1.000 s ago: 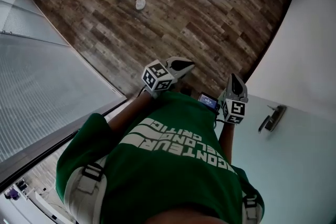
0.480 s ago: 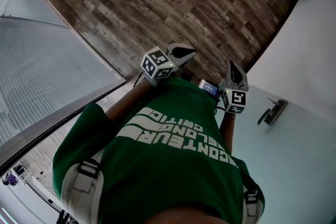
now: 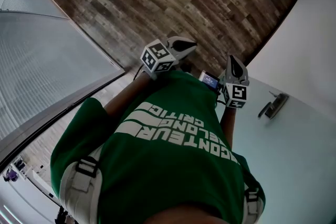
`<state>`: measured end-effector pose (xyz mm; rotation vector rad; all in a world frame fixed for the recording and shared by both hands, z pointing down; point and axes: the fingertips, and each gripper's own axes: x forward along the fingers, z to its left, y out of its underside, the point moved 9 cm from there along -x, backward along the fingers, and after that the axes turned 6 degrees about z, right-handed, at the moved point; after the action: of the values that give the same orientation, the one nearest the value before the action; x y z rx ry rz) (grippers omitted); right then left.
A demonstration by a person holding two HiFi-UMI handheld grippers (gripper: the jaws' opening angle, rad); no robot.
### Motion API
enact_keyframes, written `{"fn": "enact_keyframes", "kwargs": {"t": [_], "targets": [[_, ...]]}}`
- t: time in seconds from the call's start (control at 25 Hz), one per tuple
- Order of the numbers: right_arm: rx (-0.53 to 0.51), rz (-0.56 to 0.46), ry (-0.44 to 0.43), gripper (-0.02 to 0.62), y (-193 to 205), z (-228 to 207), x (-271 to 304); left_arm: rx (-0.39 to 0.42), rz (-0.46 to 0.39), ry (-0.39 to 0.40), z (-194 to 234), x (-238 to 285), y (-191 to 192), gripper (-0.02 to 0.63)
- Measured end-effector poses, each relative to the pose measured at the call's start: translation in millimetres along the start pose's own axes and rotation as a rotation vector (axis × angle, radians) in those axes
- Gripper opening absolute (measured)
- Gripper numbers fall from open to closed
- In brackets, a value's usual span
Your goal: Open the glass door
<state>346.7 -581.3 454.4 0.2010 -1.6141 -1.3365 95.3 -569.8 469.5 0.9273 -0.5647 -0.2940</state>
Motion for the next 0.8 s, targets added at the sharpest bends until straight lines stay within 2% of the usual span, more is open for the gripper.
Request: {"fn": "enact_keyframes", "kwargs": {"t": [0.8], "targets": [[0.0, 0.021, -0.022, -0.008, 13.9, 1.8, -10.1, 0.008, 0.011, 0.005, -13.5, 5.9, 6.9, 0.009]]}}
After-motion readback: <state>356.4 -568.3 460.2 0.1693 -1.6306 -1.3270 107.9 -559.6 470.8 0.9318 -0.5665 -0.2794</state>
